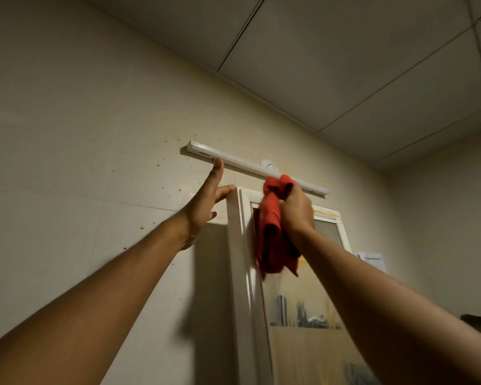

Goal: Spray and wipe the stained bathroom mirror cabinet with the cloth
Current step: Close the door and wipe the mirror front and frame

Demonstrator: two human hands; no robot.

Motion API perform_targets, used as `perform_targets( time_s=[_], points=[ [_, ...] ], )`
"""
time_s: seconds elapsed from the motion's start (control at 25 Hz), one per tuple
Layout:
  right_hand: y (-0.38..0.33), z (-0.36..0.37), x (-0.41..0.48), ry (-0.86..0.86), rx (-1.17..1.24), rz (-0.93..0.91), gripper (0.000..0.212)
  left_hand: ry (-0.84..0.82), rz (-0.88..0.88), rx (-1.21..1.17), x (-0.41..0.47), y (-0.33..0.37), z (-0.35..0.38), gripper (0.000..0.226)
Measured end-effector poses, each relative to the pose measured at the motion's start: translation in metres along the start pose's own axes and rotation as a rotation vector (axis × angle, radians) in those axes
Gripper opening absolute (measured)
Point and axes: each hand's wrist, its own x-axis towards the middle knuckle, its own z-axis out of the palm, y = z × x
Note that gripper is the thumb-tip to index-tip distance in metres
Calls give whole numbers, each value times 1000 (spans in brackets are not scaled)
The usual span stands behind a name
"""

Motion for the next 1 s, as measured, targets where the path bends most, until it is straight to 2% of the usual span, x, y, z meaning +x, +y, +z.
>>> perform_targets(
  time_s=[0.08,0.16,0.24,0.36,0.44,0.48,0.64,0.76,0.8,0.88,0.92,1.0],
  points=[
    [24,-25,14,-43,-232,33,25,1,-42,102,3,1,-3,107],
    [31,-34,18,-29,-427,-6,30,-2,-53,130,5,2,-4,110],
    [18,-18,5,-13,-313,-179,33,-4,-43,121,7,2,-6,109],
    [-9,25,-36,-87,-14,-508,19,17,-2,126,12,-5,-7,102],
    [-7,33,-46,-79,1,-649,22,14,20,123,13,-8,-8,100],
    [-1,25,-39,-71,-3,-649,26,10,21,119,13,-9,-8,100],
    [18,-1,-5,-23,-139,-432,28,-20,-1,149,9,-8,-8,96],
    [3,24,-25,3,-122,-535,23,-43,33,133,5,-6,-8,59],
    [6,29,-34,7,-122,-597,21,-35,46,132,5,-6,-8,60],
    [25,18,-39,-20,-131,-631,15,-28,47,164,6,-9,-9,88],
    [35,7,-33,-23,-141,-584,14,-27,32,196,8,-9,-10,104],
    [47,-15,-16,11,-198,-378,21,-19,8,239,9,-6,-10,116]
  ],
)
